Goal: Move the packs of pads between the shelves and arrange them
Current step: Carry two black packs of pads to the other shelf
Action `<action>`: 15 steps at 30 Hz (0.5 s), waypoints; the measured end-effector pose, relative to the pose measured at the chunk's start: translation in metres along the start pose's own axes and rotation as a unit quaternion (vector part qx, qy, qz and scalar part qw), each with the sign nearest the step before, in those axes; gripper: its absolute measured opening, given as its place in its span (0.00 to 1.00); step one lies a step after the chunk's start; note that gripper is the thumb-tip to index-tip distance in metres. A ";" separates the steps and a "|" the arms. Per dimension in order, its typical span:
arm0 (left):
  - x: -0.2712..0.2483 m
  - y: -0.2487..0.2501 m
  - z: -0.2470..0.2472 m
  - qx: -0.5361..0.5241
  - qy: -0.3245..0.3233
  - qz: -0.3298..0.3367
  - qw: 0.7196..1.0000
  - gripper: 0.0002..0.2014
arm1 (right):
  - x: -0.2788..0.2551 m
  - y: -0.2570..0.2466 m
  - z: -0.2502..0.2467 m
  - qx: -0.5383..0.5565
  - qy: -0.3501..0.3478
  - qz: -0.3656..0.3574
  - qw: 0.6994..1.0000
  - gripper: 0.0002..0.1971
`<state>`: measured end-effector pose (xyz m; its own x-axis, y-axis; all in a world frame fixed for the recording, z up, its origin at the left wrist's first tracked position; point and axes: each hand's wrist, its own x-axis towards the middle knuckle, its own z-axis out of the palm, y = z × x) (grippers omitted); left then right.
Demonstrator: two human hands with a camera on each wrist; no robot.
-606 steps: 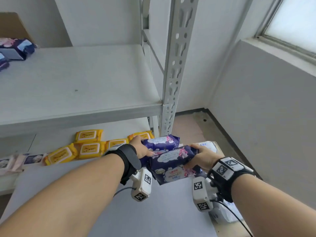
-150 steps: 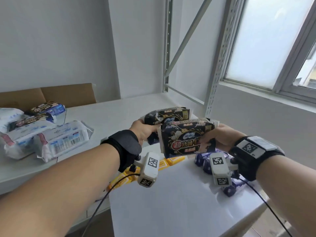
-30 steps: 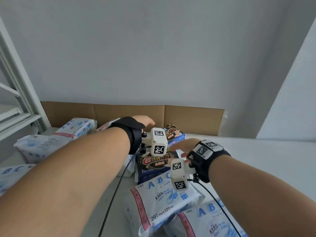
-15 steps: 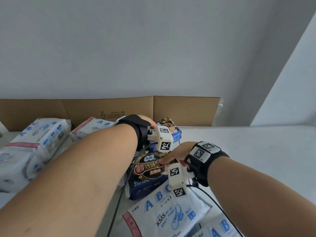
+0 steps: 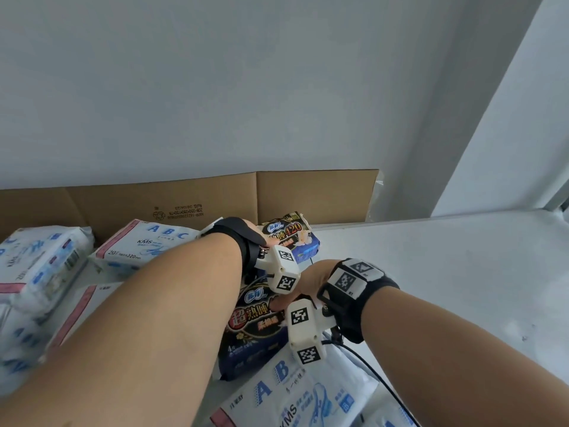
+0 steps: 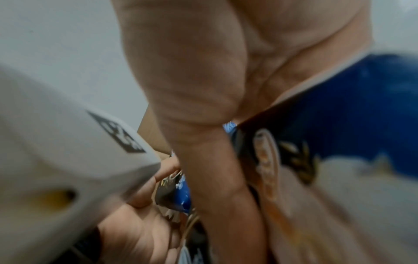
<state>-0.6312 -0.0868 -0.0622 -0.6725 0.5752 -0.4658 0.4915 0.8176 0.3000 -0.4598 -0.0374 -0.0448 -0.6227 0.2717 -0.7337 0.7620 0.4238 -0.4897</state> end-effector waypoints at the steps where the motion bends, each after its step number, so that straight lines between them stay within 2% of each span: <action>1: 0.000 0.000 0.001 -0.006 -0.003 0.003 1.000 0.35 | 0.000 0.000 0.000 0.016 -0.010 0.006 1.000 0.18; 3: -0.002 0.001 0.002 -0.024 -0.012 0.007 1.000 0.35 | 0.000 0.001 0.000 0.036 -0.022 0.016 0.999 0.05; 4: -0.003 0.001 0.002 -0.033 -0.014 0.009 0.999 0.36 | 0.002 0.002 0.000 0.043 -0.023 0.017 0.999 0.04; 7: -0.002 0.004 0.003 -0.127 -0.044 0.005 0.991 0.32 | 0.005 0.003 -0.001 0.057 -0.037 0.015 0.998 0.07; 10: -0.002 0.005 0.001 -0.239 -0.080 0.006 0.968 0.20 | 0.007 0.000 0.000 0.073 -0.052 0.010 0.996 0.02; 12: -0.003 0.004 -0.001 -0.279 -0.068 0.006 0.958 0.15 | 0.007 0.000 0.001 0.087 -0.051 0.013 0.995 0.06; 15: -0.016 0.006 -0.007 -0.296 -0.044 0.012 0.954 0.11 | 0.002 0.003 0.002 0.122 -0.059 0.026 0.990 0.04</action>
<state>-0.6211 -0.0914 -0.0471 -0.6034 0.6100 -0.5137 0.0902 0.6922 0.7160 -0.4582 -0.0372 -0.0483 -0.5666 0.1792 -0.8043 0.8223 0.1868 -0.5376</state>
